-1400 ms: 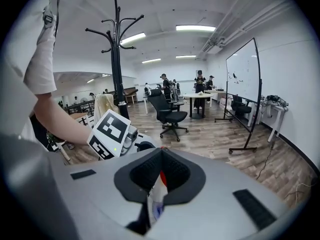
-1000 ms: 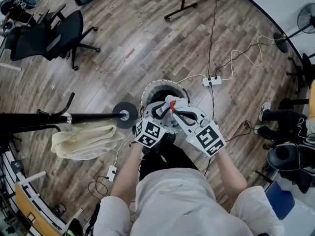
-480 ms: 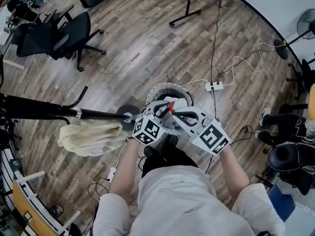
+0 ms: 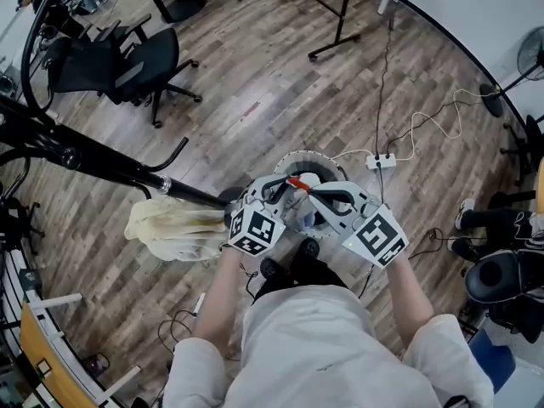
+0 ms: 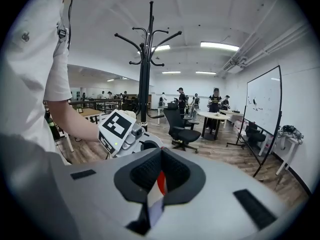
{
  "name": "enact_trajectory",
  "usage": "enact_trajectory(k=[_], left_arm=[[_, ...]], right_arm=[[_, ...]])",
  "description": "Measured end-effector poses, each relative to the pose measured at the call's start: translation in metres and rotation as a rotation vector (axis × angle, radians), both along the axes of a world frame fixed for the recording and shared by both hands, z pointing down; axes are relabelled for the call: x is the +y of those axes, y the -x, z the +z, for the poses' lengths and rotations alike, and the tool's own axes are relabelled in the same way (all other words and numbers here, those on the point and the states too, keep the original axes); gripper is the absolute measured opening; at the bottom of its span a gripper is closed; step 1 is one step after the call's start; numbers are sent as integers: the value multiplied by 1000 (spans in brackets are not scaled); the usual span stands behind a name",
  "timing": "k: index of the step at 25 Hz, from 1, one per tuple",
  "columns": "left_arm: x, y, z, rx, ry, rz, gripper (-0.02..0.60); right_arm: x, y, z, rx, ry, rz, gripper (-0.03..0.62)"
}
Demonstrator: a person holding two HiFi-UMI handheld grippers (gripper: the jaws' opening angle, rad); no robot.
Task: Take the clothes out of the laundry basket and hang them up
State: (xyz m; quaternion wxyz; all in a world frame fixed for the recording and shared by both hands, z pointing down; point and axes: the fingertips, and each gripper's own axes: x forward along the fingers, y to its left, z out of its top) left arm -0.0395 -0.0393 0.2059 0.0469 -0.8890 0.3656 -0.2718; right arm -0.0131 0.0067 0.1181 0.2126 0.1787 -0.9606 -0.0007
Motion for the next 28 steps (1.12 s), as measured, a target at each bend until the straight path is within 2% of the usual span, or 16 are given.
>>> enact_trajectory(k=[7, 16, 28], left_arm=[[22, 61, -63, 38, -115, -120, 28], [56, 104, -136, 53, -238, -195, 28], [101, 144, -242, 53, -417, -257, 26]], right_arm=[[10, 16, -27, -9, -73, 38, 3], [10, 36, -75, -50, -189, 89, 3], [23, 78, -167, -150, -357, 66, 5]])
